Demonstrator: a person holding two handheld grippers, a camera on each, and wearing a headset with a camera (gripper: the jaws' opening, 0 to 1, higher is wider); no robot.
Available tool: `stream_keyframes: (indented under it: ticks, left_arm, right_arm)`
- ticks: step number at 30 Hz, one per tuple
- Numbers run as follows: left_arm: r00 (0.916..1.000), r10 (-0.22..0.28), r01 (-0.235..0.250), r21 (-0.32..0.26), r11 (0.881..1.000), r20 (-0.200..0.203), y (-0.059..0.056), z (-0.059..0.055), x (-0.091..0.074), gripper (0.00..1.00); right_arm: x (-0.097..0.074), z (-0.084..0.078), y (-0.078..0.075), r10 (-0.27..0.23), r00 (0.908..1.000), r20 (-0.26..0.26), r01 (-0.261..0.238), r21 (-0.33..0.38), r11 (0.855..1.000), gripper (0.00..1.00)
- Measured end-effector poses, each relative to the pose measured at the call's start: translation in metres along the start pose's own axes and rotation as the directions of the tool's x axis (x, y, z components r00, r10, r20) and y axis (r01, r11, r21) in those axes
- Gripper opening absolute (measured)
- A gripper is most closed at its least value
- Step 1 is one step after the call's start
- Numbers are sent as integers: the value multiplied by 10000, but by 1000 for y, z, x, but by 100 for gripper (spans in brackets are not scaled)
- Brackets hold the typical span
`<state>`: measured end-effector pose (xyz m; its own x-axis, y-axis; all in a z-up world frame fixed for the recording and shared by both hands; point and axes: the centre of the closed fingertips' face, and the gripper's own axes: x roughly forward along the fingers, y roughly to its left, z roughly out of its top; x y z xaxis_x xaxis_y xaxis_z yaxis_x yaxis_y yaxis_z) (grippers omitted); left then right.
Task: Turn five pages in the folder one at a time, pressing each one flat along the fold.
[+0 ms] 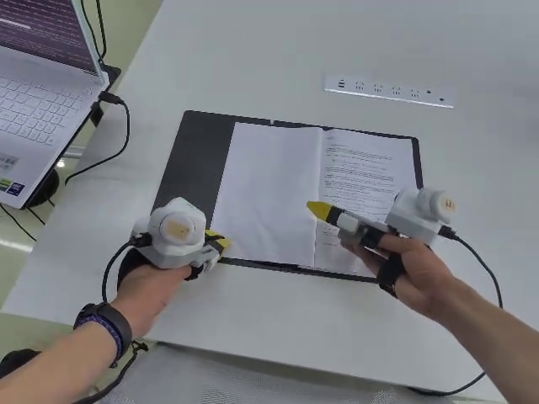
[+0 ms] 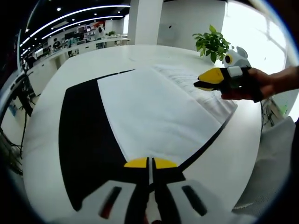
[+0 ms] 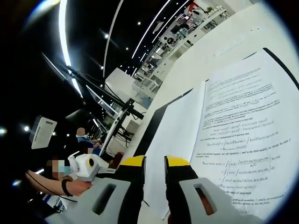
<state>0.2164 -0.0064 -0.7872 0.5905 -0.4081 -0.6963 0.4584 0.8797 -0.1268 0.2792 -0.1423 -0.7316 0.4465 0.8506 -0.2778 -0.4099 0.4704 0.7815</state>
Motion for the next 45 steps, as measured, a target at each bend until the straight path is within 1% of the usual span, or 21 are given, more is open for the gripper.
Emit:
stream_keyframes:
  ticks: [3,5,7,10,11,14,17,19,23,27,29,30,32,34,38,41,42,43,44,45]
  left_arm:
    - [10000,-62,62,99,9999,-17,-1,1,0,0]
    - [10000,-34,36,332,9994,-64,-2,1,-1,0]
    - [10000,7,-5,400,9992,-49,-2,1,-1,0]
    - [10000,-5,5,272,9996,2,0,1,-1,0]
    - [10000,-30,30,216,9998,15,0,1,-1,0]
    - [10000,-59,58,156,9999,60,0,1,-1,0]
    - [9999,-23,21,128,9999,135,0,1,-1,0]
    - [9999,-30,30,29,10000,161,0,1,-1,0]
    - [9998,-91,92,-66,9999,174,0,0,-1,0]
    - [9999,-89,90,-51,9999,144,0,0,-1,0]
    - [9999,-95,98,-230,9997,129,0,0,-1,0]
    - [9999,-98,102,-373,9993,113,1,0,-1,0]
    - [9999,-58,63,-491,9988,109,0,0,0,0]
    - [9999,-37,42,-481,9988,106,1,0,0,0]
    - [10000,-44,49,-546,9985,88,0,1,1,0]
    - [10000,0,6,-541,9985,98,1,0,2,0]
    - [9999,12,-5,-584,9983,116,1,0,2,0]
    - [9999,19,-11,-613,9981,133,1,0,2,0]
    - [9999,21,-13,-613,9981,145,1,0,2,0]
    - [9999,15,-6,-610,9981,156,1,0,3,0]
  right_arm:
    - [2,2,-4,-23,9999,-102,22,-51,10000,14]
    - [5,4,-6,-45,9999,-146,43,-93,9999,14]
    - [7,6,-7,-36,9999,-155,34,-117,9999,13]
    - [12,7,-10,-101,9995,-312,93,-262,9996,13]
    - [12,5,-6,-131,9991,-401,115,-383,9992,13]
    - [12,1,-4,-251,9980,-583,211,-682,9974,12]
    - [13,2,-5,-314,9977,-602,276,-641,9976,11]
    - [15,3,-8,-435,9972,-604,401,-562,9976,10]
    - [16,8,-12,-520,9977,-436,507,-312,9982,8]
    - [21,18,-15,-560,9980,-286,550,-361,9978,6]
    - [23,26,-21,-783,9969,-99,779,-364,9963,5]
    - [24,28,-25,-1021,9948,-20,1019,-540,9933,3]
    - [26,30,-29,-1030,9947,54,1031,-457,9936,2]
    - [27,32,-31,-996,9949,171,1002,-453,9939,2]
    - [33,33,-35,-997,9948,181,1005,-480,9938,0]
    - [35,30,-48,-1259,9920,55,1260,-182,9919,0]
    - [35,34,-46,-1079,9938,264,1080,-15,9941,0]
    - [34,34,-48,-1121,9934,245,1120,83,9937,0]
    - [34,34,-48,-1129,9934,223,1129,26,9936,0]
    - [32,39,-59,-1119,9935,193,1121,-84,9937,0]
